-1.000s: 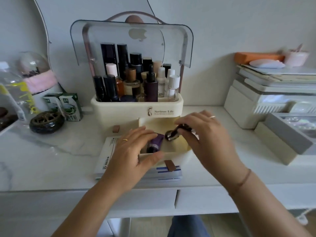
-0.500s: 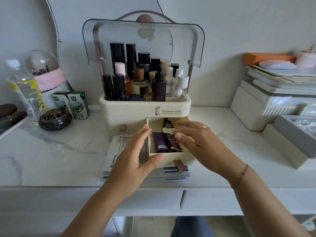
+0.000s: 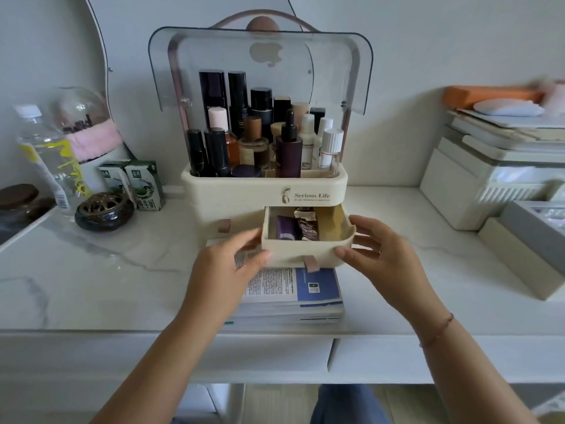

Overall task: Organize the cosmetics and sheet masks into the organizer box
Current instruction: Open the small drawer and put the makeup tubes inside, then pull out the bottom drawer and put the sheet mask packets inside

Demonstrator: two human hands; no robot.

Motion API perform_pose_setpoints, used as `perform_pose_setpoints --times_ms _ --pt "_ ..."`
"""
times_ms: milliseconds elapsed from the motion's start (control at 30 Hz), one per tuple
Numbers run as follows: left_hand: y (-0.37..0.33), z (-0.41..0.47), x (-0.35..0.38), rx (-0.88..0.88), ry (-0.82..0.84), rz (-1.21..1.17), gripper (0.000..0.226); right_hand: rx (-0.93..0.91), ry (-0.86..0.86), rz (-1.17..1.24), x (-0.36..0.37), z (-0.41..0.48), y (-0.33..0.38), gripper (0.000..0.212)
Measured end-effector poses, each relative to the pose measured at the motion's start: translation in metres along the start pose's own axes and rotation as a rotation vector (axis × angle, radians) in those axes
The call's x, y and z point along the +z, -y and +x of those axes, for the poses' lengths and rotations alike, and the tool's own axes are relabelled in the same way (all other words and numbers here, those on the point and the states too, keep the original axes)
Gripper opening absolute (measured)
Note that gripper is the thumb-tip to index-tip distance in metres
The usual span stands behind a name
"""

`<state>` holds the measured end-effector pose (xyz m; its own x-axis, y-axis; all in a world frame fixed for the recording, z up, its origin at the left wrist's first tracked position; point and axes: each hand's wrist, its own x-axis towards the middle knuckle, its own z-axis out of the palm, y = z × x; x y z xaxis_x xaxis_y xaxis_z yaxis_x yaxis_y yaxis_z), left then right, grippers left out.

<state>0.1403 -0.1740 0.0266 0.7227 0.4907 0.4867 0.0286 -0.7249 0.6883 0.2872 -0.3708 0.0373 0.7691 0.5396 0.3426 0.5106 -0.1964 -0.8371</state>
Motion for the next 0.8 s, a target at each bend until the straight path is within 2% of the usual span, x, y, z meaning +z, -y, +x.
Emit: perform_pose_setpoints --times_ms 67,233,400,533,667,733,800 --pt "0.000 0.010 0.004 -0.031 -0.086 0.137 0.039 0.008 -0.056 -0.033 0.009 0.010 0.001 0.056" --pt "0.000 0.034 0.015 -0.155 -0.166 0.327 0.017 0.078 -0.183 -0.110 0.021 0.037 -0.008 0.057" --pt "0.004 0.042 0.021 -0.156 -0.192 0.439 0.018 0.150 -0.198 -0.175 0.031 0.053 -0.014 0.060" --pt "0.007 0.033 0.012 -0.177 -0.205 0.317 0.019 0.195 -0.185 -0.194 0.036 0.052 -0.012 0.066" --pt "0.027 0.012 -0.008 -0.270 -0.367 0.057 0.014 0.263 -0.175 -0.071 0.035 0.025 -0.009 0.065" --pt "0.039 -0.003 -0.016 -0.396 -0.345 -0.096 0.030 0.364 -0.123 0.063 0.036 0.000 -0.007 0.064" --pt "0.048 -0.016 -0.017 -0.520 -0.227 -0.232 0.044 0.432 -0.047 0.128 0.039 -0.021 -0.002 0.060"
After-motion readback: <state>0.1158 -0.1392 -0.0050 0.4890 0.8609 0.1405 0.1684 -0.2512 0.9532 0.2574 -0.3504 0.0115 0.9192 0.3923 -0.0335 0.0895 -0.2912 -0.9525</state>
